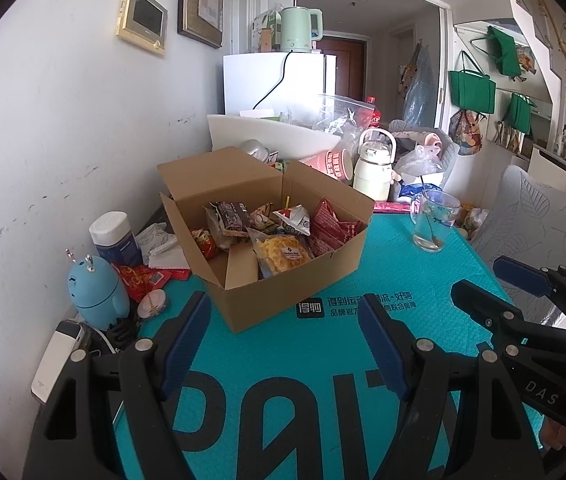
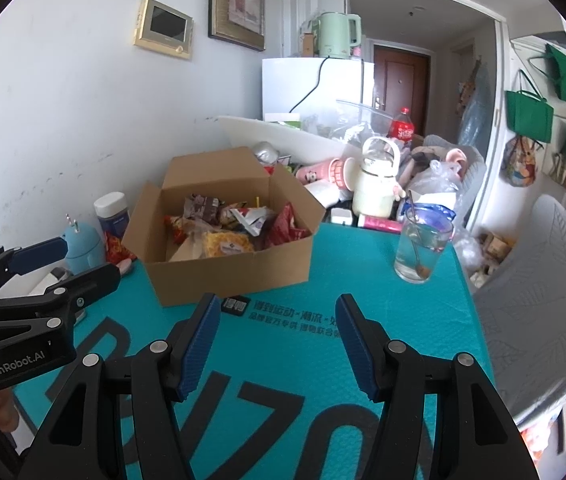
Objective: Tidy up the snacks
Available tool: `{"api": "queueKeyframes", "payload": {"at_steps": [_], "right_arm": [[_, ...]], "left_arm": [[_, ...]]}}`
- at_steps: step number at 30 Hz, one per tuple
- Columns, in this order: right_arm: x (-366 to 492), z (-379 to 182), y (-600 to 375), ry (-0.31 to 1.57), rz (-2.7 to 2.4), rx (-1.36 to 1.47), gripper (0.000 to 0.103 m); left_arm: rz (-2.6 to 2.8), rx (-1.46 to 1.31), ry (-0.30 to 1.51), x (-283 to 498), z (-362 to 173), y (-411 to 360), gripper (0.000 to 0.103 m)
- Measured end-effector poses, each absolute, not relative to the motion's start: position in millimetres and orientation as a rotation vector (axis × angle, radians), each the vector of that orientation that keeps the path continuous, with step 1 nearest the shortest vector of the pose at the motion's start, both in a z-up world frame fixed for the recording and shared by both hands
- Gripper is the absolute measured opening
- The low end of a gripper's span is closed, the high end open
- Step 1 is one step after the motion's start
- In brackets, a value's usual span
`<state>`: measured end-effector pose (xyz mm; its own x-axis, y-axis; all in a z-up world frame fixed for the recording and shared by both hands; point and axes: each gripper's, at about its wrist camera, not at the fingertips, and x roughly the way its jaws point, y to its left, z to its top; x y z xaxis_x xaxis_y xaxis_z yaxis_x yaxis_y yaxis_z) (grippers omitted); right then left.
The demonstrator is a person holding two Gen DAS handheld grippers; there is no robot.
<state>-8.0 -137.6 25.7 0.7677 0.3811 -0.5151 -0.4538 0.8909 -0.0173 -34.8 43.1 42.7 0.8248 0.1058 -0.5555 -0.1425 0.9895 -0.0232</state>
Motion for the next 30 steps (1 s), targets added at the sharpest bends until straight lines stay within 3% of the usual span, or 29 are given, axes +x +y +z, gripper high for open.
{"api": "queueKeyframes", "payload": {"at_steps": [30], "right_arm": [[-5.7, 22.0, -122.7, 0.545, 0.490, -0.153, 0.060]], "left_arm": [[0.144, -0.087, 0.599, -35.1, 39.6, 53.0, 0.075]]}}
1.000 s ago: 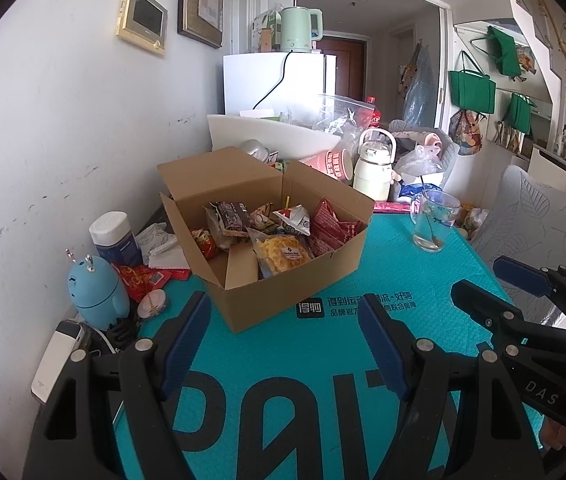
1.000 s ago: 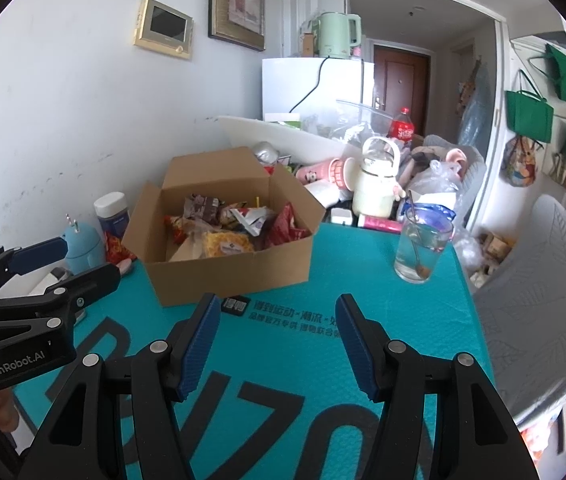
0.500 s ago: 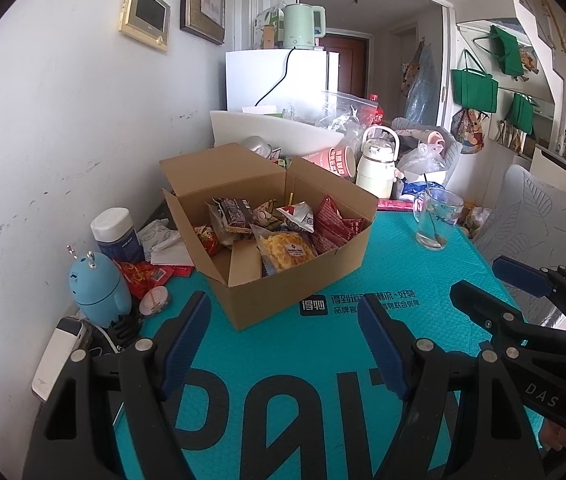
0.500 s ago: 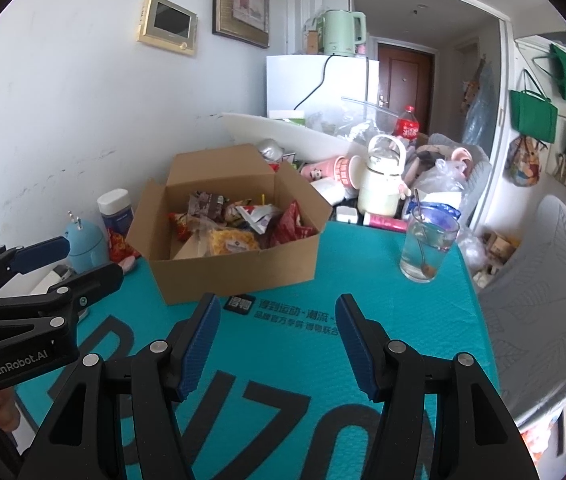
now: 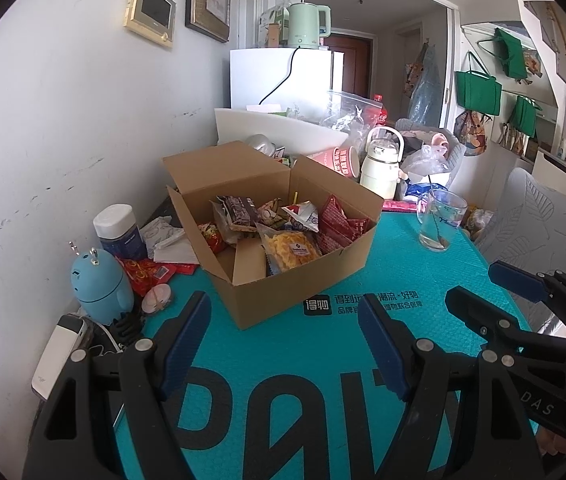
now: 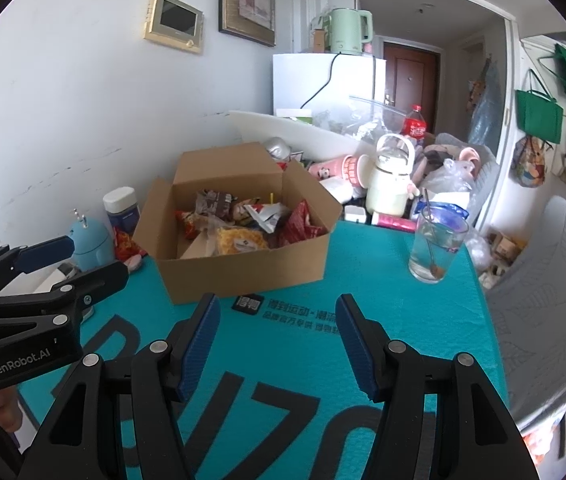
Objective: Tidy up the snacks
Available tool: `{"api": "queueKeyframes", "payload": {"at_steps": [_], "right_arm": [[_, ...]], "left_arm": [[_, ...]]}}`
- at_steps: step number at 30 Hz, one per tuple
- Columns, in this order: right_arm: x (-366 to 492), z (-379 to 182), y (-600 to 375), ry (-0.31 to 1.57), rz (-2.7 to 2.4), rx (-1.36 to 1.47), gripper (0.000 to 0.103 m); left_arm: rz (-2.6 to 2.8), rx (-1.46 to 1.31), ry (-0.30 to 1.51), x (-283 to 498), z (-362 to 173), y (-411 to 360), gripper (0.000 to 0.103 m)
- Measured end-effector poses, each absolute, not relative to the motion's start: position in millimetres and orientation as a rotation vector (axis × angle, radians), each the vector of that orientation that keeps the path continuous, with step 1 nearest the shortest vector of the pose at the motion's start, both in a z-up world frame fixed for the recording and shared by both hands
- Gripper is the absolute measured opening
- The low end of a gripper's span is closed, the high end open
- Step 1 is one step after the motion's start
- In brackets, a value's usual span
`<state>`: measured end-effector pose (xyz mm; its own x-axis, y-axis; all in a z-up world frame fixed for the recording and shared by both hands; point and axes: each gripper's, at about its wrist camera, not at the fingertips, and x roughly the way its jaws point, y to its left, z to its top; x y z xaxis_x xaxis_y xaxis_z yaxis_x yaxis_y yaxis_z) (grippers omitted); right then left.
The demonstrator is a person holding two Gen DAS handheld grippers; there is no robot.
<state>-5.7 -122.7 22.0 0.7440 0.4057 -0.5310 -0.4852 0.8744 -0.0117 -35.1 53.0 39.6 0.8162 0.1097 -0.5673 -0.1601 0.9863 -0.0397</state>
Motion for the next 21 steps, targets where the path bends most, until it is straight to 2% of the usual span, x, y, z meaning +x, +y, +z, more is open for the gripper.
{"api": "queueKeyframes", "payload": {"at_steps": [21], "right_arm": [[-6.1, 11.6, -116.0, 0.571, 0.499, -0.151, 0.060]], "left_arm": [[0.201, -0.106, 0.648, -28.0, 30.9, 68.3, 0.075]]}}
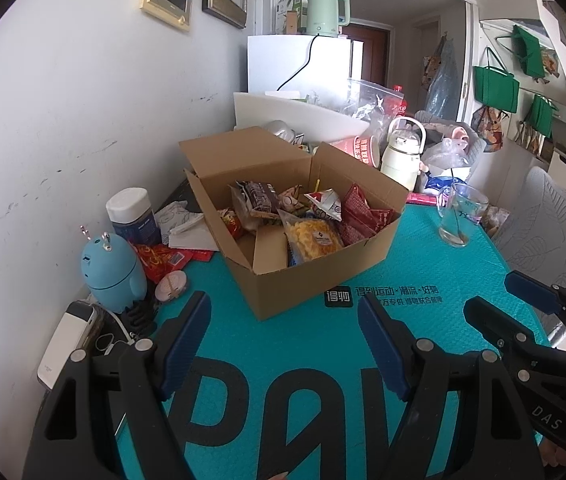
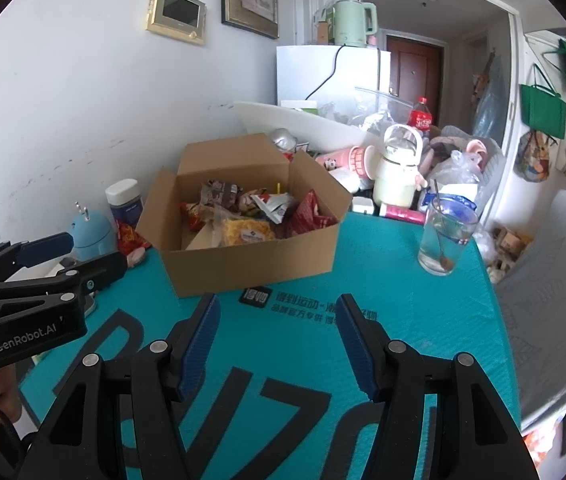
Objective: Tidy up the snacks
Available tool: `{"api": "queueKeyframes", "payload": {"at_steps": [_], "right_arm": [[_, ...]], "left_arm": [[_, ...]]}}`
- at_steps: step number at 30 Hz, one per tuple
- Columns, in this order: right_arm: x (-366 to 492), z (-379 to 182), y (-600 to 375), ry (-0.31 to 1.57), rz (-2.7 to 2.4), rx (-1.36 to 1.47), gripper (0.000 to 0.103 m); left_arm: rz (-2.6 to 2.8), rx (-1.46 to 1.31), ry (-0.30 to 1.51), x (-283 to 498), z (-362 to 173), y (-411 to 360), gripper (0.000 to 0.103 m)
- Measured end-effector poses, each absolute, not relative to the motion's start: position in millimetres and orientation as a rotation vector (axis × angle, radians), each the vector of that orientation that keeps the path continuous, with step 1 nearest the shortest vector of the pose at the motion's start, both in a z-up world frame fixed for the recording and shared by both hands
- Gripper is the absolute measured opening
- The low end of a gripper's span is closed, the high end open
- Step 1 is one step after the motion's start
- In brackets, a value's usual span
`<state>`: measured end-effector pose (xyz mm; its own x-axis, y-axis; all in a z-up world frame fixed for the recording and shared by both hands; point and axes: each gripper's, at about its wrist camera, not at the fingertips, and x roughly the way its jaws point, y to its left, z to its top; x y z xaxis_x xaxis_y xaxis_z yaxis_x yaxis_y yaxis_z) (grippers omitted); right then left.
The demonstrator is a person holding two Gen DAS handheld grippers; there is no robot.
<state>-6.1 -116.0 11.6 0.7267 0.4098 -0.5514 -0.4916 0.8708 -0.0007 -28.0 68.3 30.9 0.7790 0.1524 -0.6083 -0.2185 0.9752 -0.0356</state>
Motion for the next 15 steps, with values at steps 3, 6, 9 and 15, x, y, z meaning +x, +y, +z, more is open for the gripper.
{"api": "queueKeyframes", "payload": {"at_steps": [3, 6, 9, 15], "right_arm": [[-4.7, 10.0, -115.8, 0.578, 0.500, -0.147, 0.060], [-3.8, 8.3, -116.1, 0.583, 0.503, -0.140, 0.060], [-3.1, 6.5, -116.7, 0.587, 0.504, -0.138, 0.060], [-1.1, 3.3, -119.2, 0.595, 0.500, -0.132, 0.060]], "left_arm": [[0.205, -0.111, 0.656, -27.8, 31.0, 69.2, 0.075], [0.211, -0.103, 0.663, -27.8, 30.3, 68.5, 0.075], [0.217, -0.096, 0.668, -27.1, 29.2, 67.5, 0.075], [0.219, -0.090, 0.680, -24.8, 26.0, 66.9, 0.075]]}}
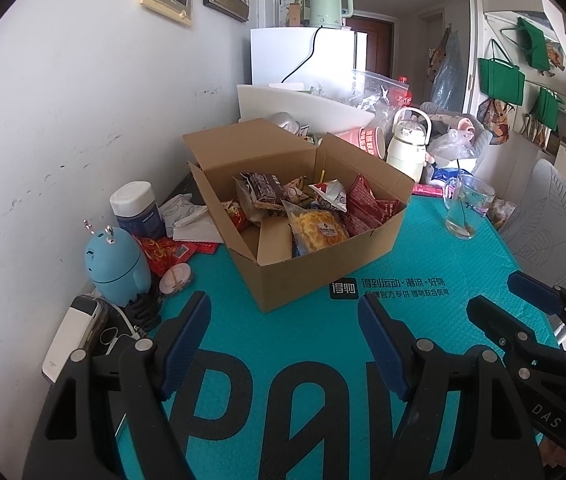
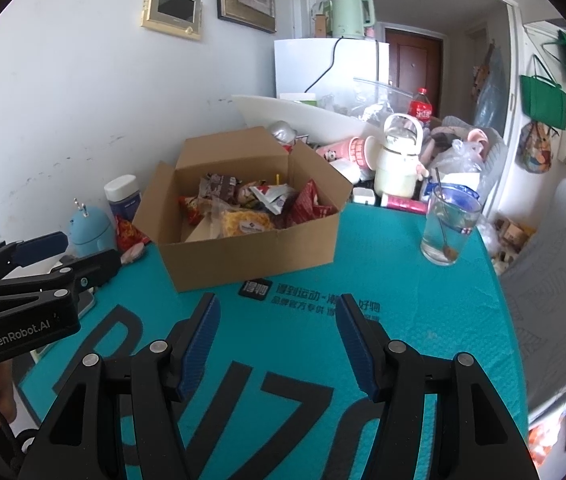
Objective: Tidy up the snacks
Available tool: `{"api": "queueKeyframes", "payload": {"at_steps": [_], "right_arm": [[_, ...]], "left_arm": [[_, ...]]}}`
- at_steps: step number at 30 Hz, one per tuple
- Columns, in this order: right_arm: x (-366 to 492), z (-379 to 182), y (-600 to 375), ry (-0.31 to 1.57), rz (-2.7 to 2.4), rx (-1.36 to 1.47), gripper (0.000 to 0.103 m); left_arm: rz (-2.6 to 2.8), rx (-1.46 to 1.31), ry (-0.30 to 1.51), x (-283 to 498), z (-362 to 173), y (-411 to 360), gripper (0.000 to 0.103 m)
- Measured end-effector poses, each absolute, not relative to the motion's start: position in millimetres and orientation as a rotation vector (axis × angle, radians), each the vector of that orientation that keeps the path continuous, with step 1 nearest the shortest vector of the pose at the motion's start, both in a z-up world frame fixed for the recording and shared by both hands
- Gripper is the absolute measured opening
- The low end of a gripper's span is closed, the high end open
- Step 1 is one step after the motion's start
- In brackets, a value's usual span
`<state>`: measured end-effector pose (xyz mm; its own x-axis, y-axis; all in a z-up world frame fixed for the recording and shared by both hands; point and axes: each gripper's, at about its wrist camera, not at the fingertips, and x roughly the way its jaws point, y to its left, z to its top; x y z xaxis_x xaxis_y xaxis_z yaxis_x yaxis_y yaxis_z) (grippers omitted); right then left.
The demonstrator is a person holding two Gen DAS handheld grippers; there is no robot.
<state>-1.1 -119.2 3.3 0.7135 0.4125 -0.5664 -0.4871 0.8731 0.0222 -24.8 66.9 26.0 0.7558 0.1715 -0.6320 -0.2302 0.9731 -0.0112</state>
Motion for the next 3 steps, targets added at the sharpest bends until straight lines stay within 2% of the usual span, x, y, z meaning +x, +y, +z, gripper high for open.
{"api": "queueKeyframes", "payload": {"at_steps": [3], "right_arm": [[-0.1, 2.0, -120.9, 0.595, 0.501, -0.125, 0.060]], "left_arm": [[0.215, -0.087, 0.680, -23.2, 24.8, 65.6, 0.075]]}}
